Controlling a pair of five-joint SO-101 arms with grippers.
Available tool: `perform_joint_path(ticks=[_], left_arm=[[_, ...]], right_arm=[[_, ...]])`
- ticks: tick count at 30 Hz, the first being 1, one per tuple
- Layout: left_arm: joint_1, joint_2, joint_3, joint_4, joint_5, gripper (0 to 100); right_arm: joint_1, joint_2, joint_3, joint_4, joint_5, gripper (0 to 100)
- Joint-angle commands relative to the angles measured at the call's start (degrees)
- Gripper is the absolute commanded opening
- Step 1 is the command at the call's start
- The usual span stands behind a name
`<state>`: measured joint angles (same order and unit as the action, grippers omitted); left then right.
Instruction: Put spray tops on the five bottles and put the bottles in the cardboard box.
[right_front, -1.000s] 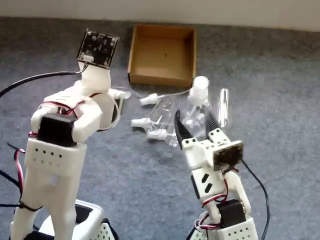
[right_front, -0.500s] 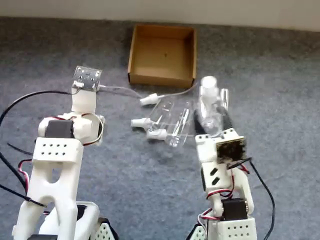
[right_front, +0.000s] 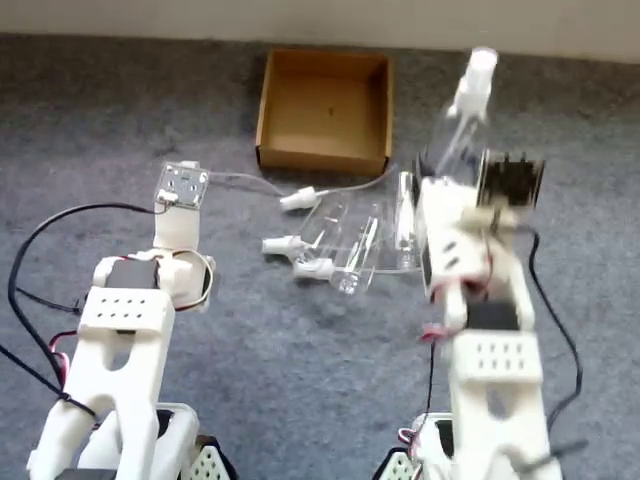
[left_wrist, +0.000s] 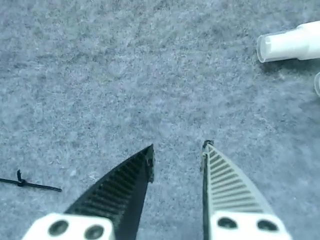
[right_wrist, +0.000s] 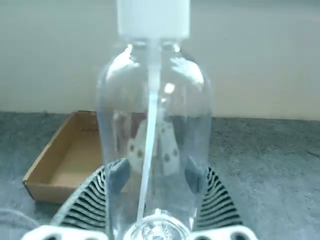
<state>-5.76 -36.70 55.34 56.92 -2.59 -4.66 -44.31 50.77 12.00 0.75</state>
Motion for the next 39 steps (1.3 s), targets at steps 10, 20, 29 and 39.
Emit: perform_joint_path(ticks=[10, 20, 29, 39], left_arm=[[-0.13, -0.48, 4.18, -8.7, -0.62, 15], [1.63, -0.48, 4.18, -8.7, -0.7, 16], [1.63, -0.48, 4.26, -8.7, -0.7, 16], [1.63, -0.48, 4.26, -8.7, -0.7, 16]], right_arm=[[-7.43, 66.15, -65.36, -3.12, 4.04, 0.5], [-7.52, 87.25, -75.3, -13.49, 4.13, 0.5], [-9.36, 104.13, -93.93, -17.8, 4.04, 0.5], [-9.19, 120.48, -115.74, -13.05, 4.31, 1.1]])
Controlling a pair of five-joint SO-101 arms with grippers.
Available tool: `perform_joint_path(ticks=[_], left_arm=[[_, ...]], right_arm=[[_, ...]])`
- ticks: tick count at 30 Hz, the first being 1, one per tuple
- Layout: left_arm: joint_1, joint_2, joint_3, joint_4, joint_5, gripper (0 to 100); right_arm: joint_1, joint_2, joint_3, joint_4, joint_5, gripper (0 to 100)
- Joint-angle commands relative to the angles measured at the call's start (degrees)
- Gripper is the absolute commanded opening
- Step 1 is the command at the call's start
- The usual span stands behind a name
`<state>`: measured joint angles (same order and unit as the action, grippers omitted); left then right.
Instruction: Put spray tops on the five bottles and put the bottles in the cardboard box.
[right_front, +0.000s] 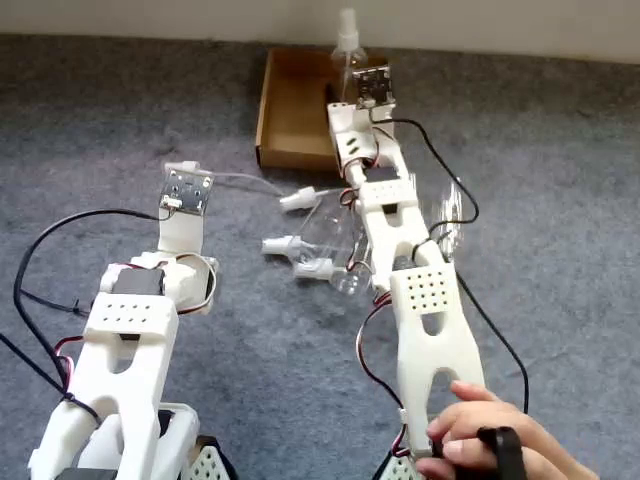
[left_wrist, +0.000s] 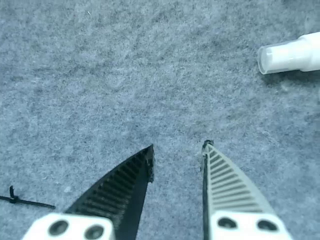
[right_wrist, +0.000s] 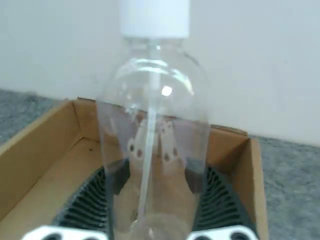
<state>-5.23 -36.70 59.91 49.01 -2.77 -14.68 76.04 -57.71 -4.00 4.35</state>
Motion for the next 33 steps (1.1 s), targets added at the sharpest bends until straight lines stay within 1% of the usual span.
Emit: perform_joint_path(ticks=[1, 3, 6, 8, 23, 24, 26, 27, 29, 31, 33], left_arm=[[1.1, -0.48, -0.31, -0.79, -0.53, 16], [1.1, -0.48, -0.31, -0.79, -0.53, 16], [1.1, -0.48, -0.31, -0.79, -0.53, 16], [1.1, -0.48, -0.31, -0.79, -0.53, 16], [1.1, -0.48, -0.31, -0.79, -0.53, 15], [1.1, -0.48, -0.31, -0.79, -0.53, 15], [1.1, -0.48, -0.31, -0.79, -0.53, 15], [1.1, -0.48, -0.31, -0.79, -0.53, 15], [1.1, -0.48, -0.31, -0.79, -0.53, 15], [1.1, -0.48, -0.4, -0.79, -0.53, 16], [1.1, -0.48, -0.4, -0.79, -0.53, 16]], right_arm=[[1.01, 0.66, -8.92, 5.76, 0.7, 1.2], [1.63, 1.89, -12.35, 9.98, 0.53, 3.6], [1.8, 3.47, -15.69, 15.16, 0.7, 10.7], [1.8, 4.44, -17.1, 18.42, 0.7, 12.7], [3.47, 7.34, -18.95, 19.65, 0.88, 12.5], [3.56, 7.34, -19.03, 19.74, 0.88, 10.9], [4.0, 7.43, -20.7, 20.88, 0.88, 1.8], [4.09, 7.43, -22.46, 22.99, 0.97, 0.0], [4.18, 7.43, -27.65, 29.85, 0.97, 2.0], [4.0, 7.87, -34.77, 37.58, 0.97, 0.5], [3.3, 7.87, -40.48, 41.1, 0.97, 0.5]])
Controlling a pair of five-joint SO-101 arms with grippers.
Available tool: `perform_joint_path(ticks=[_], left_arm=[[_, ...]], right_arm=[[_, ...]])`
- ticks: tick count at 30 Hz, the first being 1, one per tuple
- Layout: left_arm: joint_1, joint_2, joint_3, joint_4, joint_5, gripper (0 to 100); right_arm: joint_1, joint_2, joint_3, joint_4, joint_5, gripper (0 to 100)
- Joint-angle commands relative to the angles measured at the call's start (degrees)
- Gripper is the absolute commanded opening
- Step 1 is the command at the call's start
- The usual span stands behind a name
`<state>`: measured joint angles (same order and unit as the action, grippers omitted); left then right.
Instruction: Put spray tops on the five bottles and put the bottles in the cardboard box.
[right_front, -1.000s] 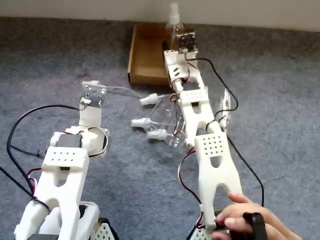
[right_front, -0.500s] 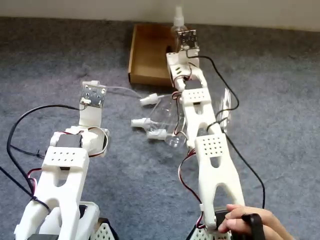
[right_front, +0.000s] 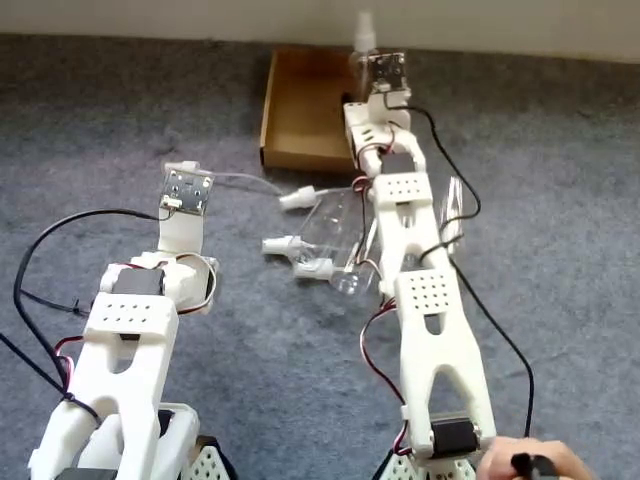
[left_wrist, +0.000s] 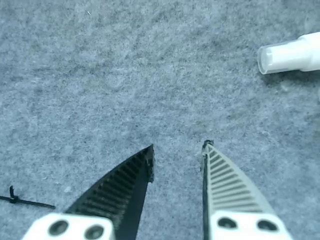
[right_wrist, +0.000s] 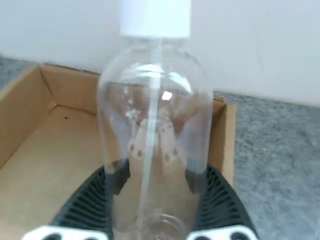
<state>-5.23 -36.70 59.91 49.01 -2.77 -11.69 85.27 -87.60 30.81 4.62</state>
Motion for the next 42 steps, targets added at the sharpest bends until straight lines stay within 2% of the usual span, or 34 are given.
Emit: perform_joint_path(ticks=[1, 15, 21, 32, 42], left_arm=[[1.1, -0.48, -0.4, -0.79, -0.53, 16], [1.1, -0.48, -0.4, -0.79, -0.53, 16], [1.1, -0.48, -0.4, -0.79, -0.53, 16], [1.1, -0.48, -0.4, -0.79, -0.53, 16], [1.1, -0.48, -0.4, -0.79, -0.53, 16]], right_arm=[[-0.22, -1.27, -12.53, 7.16, 0.7, 0.5], [-0.13, 3.91, -13.49, 16.66, 3.16, 0.5], [-0.04, 3.82, -13.49, 17.45, 3.43, 0.5], [-0.31, -0.4, -13.49, 29.05, 3.52, 0.5], [-0.22, -1.63, -13.49, 30.2, 3.34, 0.5]])
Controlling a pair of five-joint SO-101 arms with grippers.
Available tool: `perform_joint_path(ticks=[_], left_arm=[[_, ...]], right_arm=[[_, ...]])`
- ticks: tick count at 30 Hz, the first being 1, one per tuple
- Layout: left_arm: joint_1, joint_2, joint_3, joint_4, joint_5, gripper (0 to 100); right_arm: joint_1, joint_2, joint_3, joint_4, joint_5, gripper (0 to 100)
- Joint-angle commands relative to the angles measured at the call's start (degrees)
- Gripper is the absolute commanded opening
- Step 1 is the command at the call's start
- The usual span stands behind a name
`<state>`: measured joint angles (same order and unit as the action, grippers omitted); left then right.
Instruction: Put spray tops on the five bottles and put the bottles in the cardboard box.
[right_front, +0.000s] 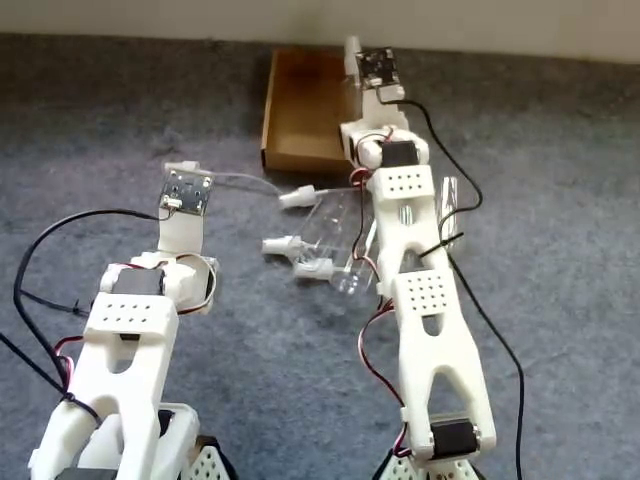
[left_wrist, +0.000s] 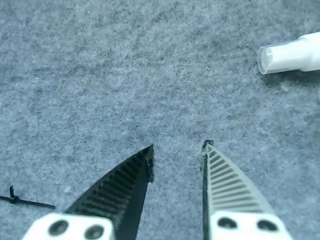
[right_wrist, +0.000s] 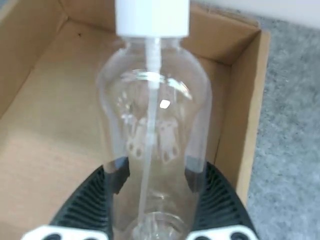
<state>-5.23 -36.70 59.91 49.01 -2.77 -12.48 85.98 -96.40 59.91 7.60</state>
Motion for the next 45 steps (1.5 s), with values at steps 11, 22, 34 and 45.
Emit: perform_joint_path(ticks=[11, 22, 34, 45], left_arm=[[1.01, -0.48, -0.4, -0.79, -0.53, 16], [1.01, -0.48, -0.4, -0.79, -0.53, 16], [0.92, -0.48, -0.4, -0.79, -0.53, 16], [0.92, -0.48, -0.4, -0.79, -0.53, 16]], right_arm=[[2.68, -6.9, -4.7, -7.25, -8.7, 0.5], [2.07, -6.99, -4.62, -22.81, -8.44, 0.5], [-0.4, 4.88, 4.26, -58.86, -1.93, 0.5], [0.22, 5.23, 12.7, -61.14, -1.67, 3.9]])
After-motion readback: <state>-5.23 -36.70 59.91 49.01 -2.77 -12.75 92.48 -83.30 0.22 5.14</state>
